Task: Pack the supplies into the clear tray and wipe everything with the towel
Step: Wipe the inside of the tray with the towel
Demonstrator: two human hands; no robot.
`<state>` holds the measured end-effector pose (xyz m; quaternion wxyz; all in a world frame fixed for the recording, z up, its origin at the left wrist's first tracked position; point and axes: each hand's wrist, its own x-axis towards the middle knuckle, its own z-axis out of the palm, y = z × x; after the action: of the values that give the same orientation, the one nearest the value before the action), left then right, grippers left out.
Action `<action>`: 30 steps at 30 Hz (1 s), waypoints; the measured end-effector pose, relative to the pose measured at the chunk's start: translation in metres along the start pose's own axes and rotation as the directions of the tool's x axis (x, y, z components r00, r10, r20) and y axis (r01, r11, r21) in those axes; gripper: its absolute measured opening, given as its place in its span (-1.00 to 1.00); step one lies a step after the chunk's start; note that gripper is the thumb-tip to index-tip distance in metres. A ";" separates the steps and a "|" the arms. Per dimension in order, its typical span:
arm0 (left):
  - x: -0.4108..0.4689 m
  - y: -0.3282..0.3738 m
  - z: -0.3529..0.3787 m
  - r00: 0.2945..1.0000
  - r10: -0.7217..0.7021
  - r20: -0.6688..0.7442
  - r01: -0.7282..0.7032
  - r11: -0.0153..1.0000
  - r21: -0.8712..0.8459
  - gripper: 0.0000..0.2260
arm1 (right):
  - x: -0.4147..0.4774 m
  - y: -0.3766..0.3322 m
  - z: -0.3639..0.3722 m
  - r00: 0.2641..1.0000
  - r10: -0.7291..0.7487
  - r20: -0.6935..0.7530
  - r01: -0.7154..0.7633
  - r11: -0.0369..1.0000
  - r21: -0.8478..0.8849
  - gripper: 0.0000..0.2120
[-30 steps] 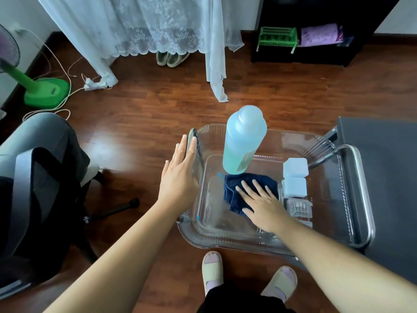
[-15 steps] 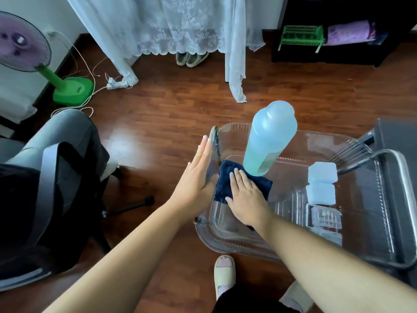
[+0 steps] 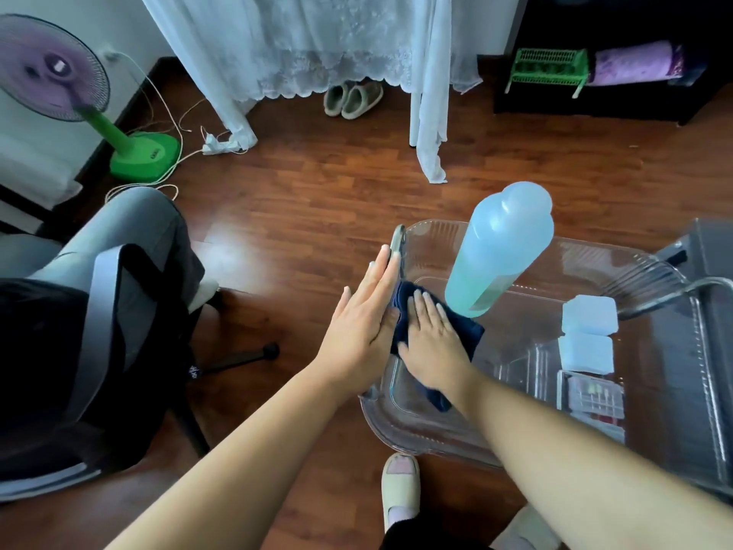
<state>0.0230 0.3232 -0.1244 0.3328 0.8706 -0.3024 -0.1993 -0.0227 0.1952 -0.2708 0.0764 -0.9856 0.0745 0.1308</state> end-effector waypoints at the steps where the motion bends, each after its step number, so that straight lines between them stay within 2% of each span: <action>1: -0.001 -0.001 0.001 1.000 0.002 -0.004 -0.002 1.000 -0.003 -0.44 | 0.015 -0.002 -0.003 0.998 0.061 -0.005 -0.061 0.998 0.032 -0.29; 3: -0.001 -0.002 0.001 1.000 0.007 -0.005 -0.007 1.000 -0.009 -0.43 | 0.032 -0.002 -0.005 0.993 0.119 -0.016 -0.116 0.988 0.105 -0.29; 5: -0.001 -0.002 0.000 1.000 0.002 -0.007 -0.002 1.000 -0.014 -0.44 | 0.029 0.000 -0.001 0.997 0.072 -0.021 -0.069 0.989 0.134 -0.29; 8: 0.000 0.002 -0.002 1.000 -0.009 -0.011 0.009 1.000 0.002 -0.46 | -0.012 0.000 0.012 0.991 -0.136 -0.009 0.137 0.988 0.069 -0.30; 11: -0.002 0.006 -0.004 1.000 -0.012 0.008 0.012 1.000 0.016 -0.43 | -0.061 0.008 0.024 0.914 -0.395 0.091 0.391 0.919 0.059 -0.33; 14: -0.003 0.009 -0.004 1.000 -0.024 0.015 0.024 0.999 0.027 -0.44 | -0.066 0.024 0.020 0.847 -0.509 0.156 0.501 0.861 0.087 -0.36; 16: -0.002 0.009 -0.005 1.000 -0.025 0.011 0.025 1.000 0.019 -0.44 | -0.056 0.023 0.017 0.886 -0.450 0.113 0.444 0.893 0.076 -0.37; 19: -0.002 0.005 -0.004 1.000 -0.020 0.011 0.020 1.000 -0.006 -0.43 | -0.016 0.005 0.007 0.986 -0.159 0.049 0.147 0.971 0.188 -0.36; 21: -0.001 0.002 -0.002 1.000 -0.010 0.001 0.010 1.000 -0.012 -0.41 | 0.019 -0.005 -0.003 0.998 0.034 0.059 -0.051 0.946 0.320 -0.33; 23: -0.001 -0.001 -0.001 1.000 -0.007 -0.018 0.007 1.000 -0.020 -0.44 | 0.042 -0.008 -0.009 0.990 0.101 0.095 -0.130 0.911 0.390 -0.31; 26: 0.000 -0.005 0.000 0.999 -0.002 -0.039 0.001 0.999 -0.034 -0.45 | 0.037 -0.001 -0.004 0.999 0.020 0.045 -0.034 0.939 0.342 -0.32; 30: 0.002 -0.001 -0.001 0.999 -0.021 -0.040 0.019 0.999 -0.035 -0.44 | -0.024 0.001 0.013 0.964 -0.262 0.040 0.249 0.949 0.194 -0.31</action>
<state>0.0252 0.3235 -0.1249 0.3517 0.8716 -0.2835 -0.1904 -0.0493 0.1992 -0.2770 0.1876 -0.9706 -0.0442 0.1441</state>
